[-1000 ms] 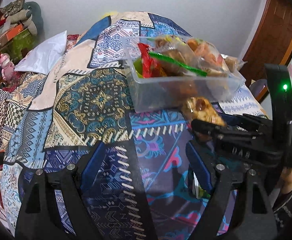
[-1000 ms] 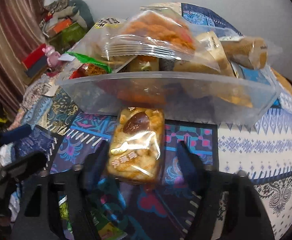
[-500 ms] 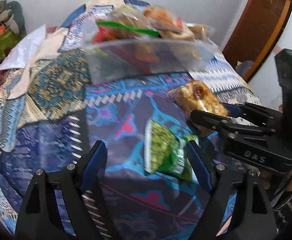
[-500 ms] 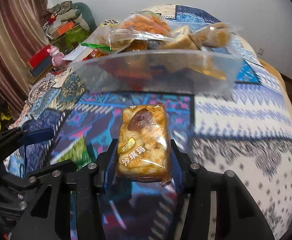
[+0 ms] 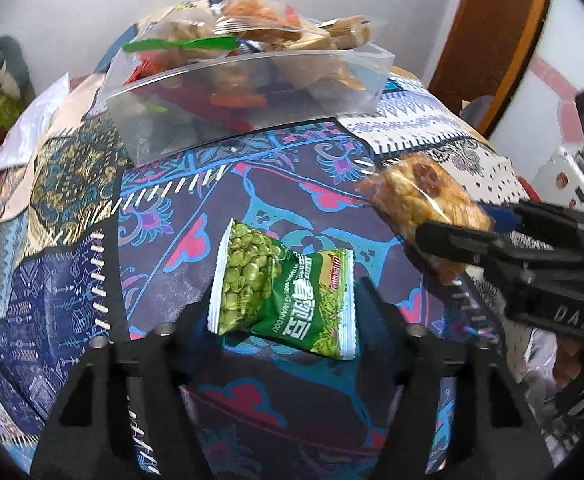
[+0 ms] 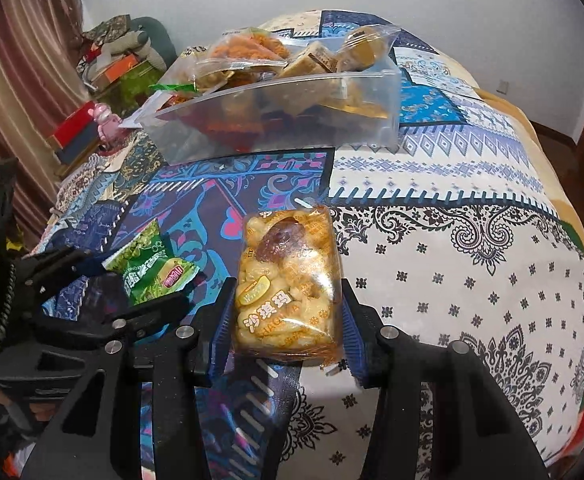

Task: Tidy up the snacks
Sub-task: 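Carry the pea bag and pastry pack into the clear box, release both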

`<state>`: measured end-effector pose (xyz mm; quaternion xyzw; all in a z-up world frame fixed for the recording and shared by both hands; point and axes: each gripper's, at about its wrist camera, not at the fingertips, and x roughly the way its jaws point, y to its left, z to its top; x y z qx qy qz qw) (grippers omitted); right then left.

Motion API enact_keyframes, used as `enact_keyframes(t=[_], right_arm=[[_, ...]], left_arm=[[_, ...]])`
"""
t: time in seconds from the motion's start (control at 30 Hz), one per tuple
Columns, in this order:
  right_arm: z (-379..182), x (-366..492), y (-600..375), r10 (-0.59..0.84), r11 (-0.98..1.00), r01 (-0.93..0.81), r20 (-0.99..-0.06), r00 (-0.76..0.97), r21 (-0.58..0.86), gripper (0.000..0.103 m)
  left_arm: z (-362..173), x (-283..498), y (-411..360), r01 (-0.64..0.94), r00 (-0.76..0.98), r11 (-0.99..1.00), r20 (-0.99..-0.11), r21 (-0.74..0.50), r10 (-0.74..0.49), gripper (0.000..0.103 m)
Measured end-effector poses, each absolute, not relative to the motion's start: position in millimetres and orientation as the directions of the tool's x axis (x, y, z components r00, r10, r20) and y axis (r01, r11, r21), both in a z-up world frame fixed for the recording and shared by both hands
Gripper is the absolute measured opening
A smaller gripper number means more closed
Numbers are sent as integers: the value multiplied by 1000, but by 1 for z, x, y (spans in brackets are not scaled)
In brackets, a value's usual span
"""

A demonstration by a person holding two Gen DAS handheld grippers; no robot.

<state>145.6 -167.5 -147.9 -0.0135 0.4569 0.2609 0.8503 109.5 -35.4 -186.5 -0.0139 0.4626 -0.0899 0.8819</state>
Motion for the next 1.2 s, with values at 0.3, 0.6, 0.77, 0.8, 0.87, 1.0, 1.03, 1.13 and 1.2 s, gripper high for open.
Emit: enact_keyframes(t=[0.3,0.6,0.77,0.8,0.87,1.0,1.03,1.13,1.2], right_arm=[[-129,141,-167,461,857,-465,-738,493,225,43],[-96,154,-166,471,862,-461,-672,572,211,43],[-79,173,-162,474,864,-461,-632,613,201,43],[-76,177,-161,476,864,-461,-624,620,201,43],[-71,184,-160,478,864,-462,-611,632,199,43],[-63,202,-154,475,868,-459,-588,655,190,43],[-61,209,-151,475,868,-459,-583,659,188,43],[-59,223,-145,472,870,-458,-576,668,182,43],[-59,234,-141,473,871,-455,-573,669,188,43]], left_arm=[[-170,108,-9,108,575,980,-793,-170,-201,42],[-118,123,13,72,676,982,-715,-177,-178,42],[-83,144,22,65,735,982,-657,-177,-167,42],[-77,150,23,63,745,982,-647,-176,-164,42],[-68,162,26,60,759,983,-631,-174,-158,42],[-55,187,29,55,773,981,-614,-184,-159,42],[-53,194,29,53,775,981,-612,-188,-159,42],[-53,215,30,49,775,979,-611,-198,-163,42],[-56,228,29,45,773,979,-614,-199,-160,42]])
